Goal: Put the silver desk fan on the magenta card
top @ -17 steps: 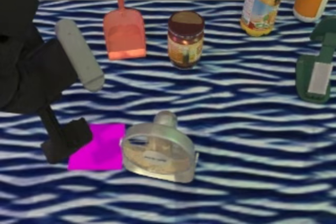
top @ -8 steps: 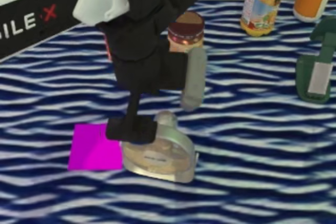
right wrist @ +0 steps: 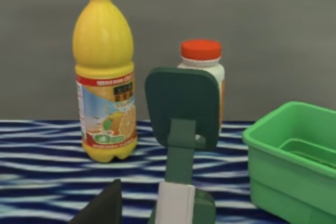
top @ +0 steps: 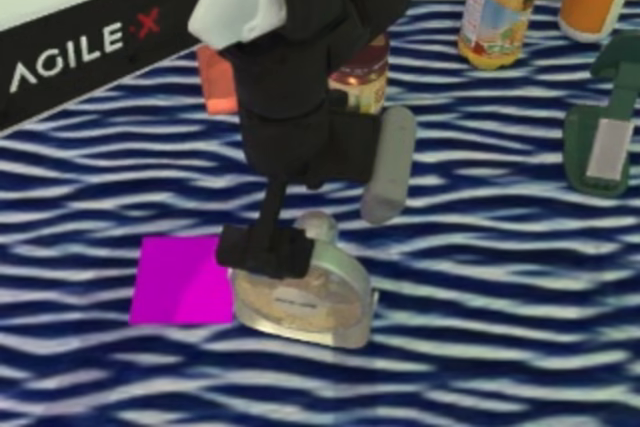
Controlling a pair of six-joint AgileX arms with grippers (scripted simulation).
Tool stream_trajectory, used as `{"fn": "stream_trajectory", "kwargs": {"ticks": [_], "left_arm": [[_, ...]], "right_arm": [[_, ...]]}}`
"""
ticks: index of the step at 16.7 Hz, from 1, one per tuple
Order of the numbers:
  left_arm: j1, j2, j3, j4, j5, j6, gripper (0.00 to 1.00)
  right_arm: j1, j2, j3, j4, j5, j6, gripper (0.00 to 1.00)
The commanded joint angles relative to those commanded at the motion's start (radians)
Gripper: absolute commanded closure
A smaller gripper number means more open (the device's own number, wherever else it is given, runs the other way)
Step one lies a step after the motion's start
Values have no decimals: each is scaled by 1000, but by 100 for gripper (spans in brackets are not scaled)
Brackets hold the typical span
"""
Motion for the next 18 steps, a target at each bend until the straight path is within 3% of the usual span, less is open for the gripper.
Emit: {"fn": "stream_trajectory", "kwargs": {"ticks": [8,12,18], "left_arm": [[-3,15,-169,183,0,3,0],[-3,17,-176,191,0,3,0],[-3,17,-176,191,0,3,45]], "right_arm": [[0,0,0,0,0,0,0],[0,0,0,0,0,0,0],[0,0,0,0,0,0,0]]}}
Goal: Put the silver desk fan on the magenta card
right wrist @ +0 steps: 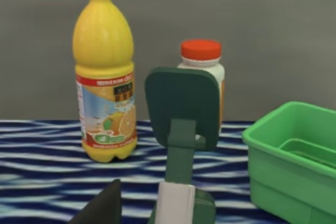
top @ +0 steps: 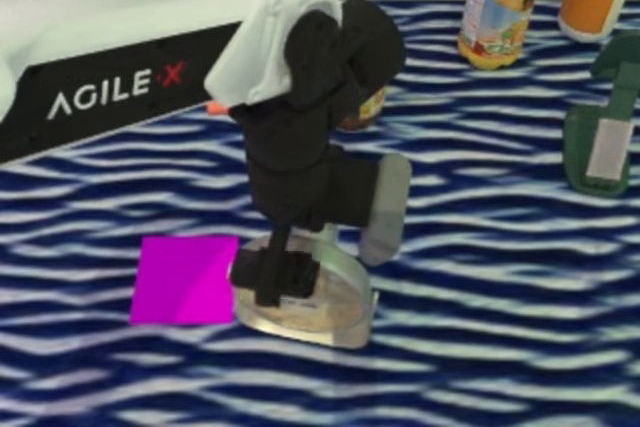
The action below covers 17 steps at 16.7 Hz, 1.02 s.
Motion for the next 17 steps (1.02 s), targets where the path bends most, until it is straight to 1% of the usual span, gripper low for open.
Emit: {"fn": "stream_trajectory", "kwargs": {"ticks": [7,8,17], "left_arm": [[0,0,0,0,0,0,98],[0,0,0,0,0,0,100],[1,-1,3,-4,0,1,100]], "right_arm": [[0,0,0,0,0,0,0],[0,0,0,0,0,0,0],[0,0,0,0,0,0,0]]}}
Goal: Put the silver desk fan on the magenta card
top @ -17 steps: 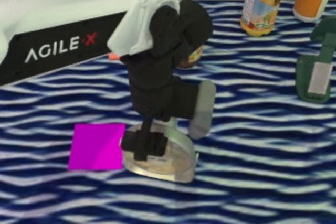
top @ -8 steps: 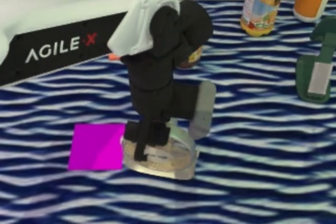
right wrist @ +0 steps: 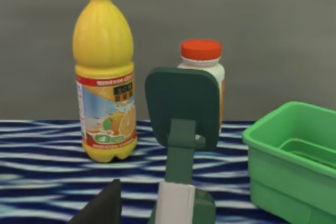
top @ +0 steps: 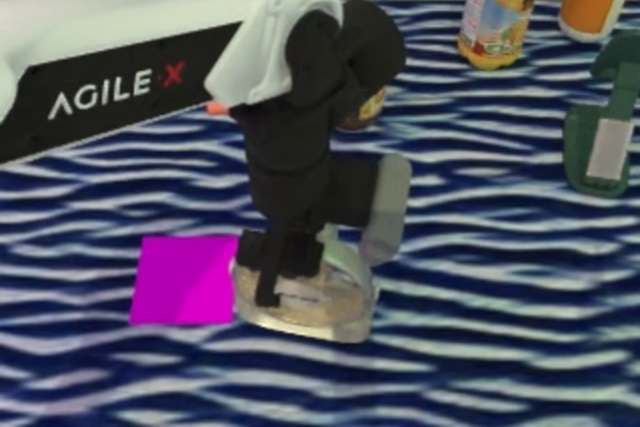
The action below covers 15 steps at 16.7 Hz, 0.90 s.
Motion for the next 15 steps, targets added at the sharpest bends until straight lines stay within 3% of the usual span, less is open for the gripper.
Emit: {"fn": "stream_trajectory", "kwargs": {"ticks": [8,13,15], "left_arm": [[17,-13,173,-187,0,-2,100],[15,-12,172,-187,0,1,100],[52,-36,149,-188,0,15,100]], "right_arm": [[0,0,0,0,0,0,0],[0,0,0,0,0,0,0],[0,0,0,0,0,0,0]]}}
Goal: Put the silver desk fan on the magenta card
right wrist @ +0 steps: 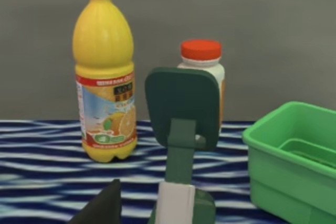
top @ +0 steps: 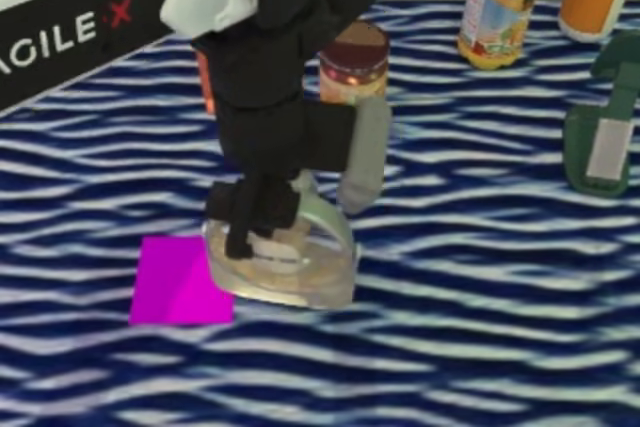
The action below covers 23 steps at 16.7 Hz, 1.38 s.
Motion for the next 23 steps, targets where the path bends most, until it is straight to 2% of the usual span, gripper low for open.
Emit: {"fn": "stream_trajectory", "kwargs": {"ticks": [6,8,13,19,23], "left_arm": [[244,-140,-127,-6,1,87,100],[290,-173,-155,-7,1,106,100],[293,-174,-160,-2,1,109,100],[299,-161,-270,121,1,112,100],[300,-160,-276,128,1,112,100]], "right_arm": [[0,0,0,0,0,0,0],[0,0,0,0,0,0,0],[0,0,0,0,0,0,0],[0,0,0,0,0,0,0],[0,0,0,0,0,0,0]]}}
